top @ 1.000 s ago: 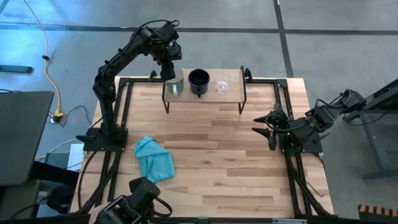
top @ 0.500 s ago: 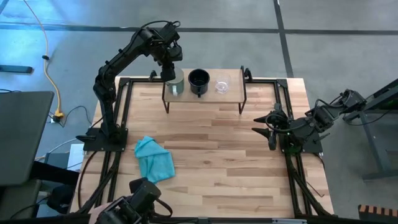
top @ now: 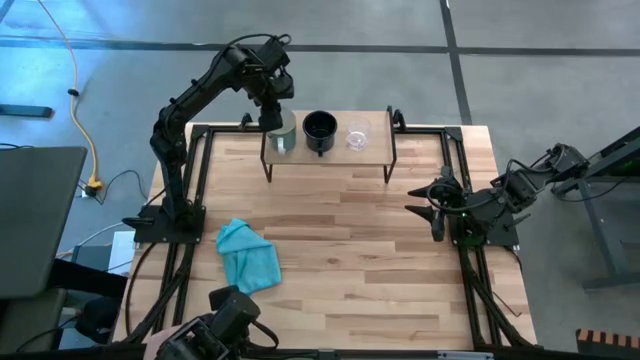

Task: Stack small to large cups/mugs on shelf
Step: Return to Home Position

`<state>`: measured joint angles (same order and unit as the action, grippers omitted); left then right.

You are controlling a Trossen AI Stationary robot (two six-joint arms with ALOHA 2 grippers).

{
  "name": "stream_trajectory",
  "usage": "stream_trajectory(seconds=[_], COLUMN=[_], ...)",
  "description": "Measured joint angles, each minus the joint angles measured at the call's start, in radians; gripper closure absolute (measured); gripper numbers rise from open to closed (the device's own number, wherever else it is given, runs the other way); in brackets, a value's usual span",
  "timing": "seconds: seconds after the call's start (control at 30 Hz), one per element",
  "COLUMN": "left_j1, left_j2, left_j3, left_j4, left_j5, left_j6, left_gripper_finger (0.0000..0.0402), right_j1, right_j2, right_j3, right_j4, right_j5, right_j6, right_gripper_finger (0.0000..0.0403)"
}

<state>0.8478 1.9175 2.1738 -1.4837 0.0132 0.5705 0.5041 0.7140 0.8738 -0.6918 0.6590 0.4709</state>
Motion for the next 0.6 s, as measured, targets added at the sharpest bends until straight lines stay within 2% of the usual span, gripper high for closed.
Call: stream_trajectory(seconds=[0.6], left_j1=[0.0], left_j2=[-0.001], left_j3=[0.0], left_j4=[0.01], left_j5=[-0.001], left_j6=[0.001], left_gripper_finger=[0.0318], right_j1=[0.0], right_j2=[0.0], right_j3=[0.0], right_j4=[0.0], right_j5=[0.0], right_j6=[0.0], right_gripper_finger=[0.0224])
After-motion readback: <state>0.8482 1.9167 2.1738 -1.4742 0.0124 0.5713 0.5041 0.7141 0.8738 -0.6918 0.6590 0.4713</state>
